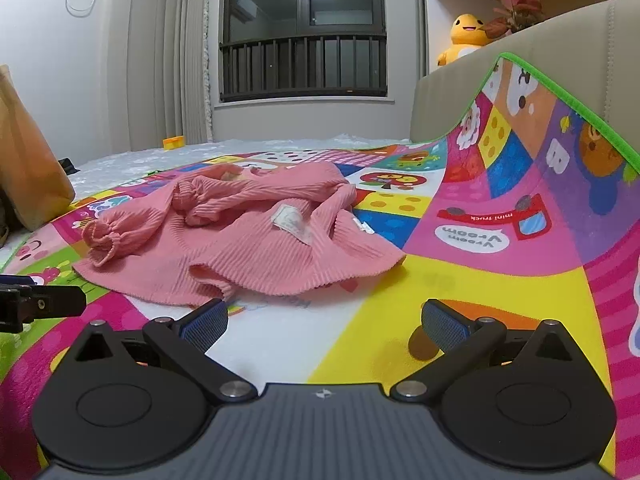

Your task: Fold clothes

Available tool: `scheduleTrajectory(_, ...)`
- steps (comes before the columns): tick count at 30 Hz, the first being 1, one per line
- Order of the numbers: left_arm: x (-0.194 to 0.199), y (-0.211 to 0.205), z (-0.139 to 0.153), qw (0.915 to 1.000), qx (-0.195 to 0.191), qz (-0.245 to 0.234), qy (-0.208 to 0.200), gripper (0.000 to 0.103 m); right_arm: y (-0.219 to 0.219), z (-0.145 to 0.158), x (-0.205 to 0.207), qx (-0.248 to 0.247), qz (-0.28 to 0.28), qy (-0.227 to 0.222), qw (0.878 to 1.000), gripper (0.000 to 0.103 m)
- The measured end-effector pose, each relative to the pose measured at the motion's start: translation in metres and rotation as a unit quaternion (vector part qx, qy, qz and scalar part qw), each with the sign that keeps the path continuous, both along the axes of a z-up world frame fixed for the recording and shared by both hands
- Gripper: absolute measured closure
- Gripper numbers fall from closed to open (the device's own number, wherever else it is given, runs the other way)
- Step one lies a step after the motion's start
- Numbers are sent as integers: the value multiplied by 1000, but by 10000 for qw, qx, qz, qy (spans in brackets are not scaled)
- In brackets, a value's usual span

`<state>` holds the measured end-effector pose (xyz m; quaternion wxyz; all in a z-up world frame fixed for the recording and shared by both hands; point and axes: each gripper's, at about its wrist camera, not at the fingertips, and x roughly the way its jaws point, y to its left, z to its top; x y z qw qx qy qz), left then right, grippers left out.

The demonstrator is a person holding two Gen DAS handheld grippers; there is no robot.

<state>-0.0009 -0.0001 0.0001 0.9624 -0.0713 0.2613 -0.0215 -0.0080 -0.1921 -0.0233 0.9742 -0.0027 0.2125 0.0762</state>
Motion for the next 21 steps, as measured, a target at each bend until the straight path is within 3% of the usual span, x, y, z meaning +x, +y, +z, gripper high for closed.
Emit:
scheduleTrajectory(6, -8, -1, 1, 9996, 254, -21, -133, 0, 0, 1, -3, 94, -11, 5, 10000, 0)
scheduleTrajectory(8, -3, -5, 1, 9996, 281, -2, 95, 0, 1, 1, -4, 125, -15, 7, 9999, 0)
scheduleTrajectory(21, -4, -10, -3, 9990, 370, 5, 234, 0, 0, -4, -4, 248, 28, 200, 9995, 0)
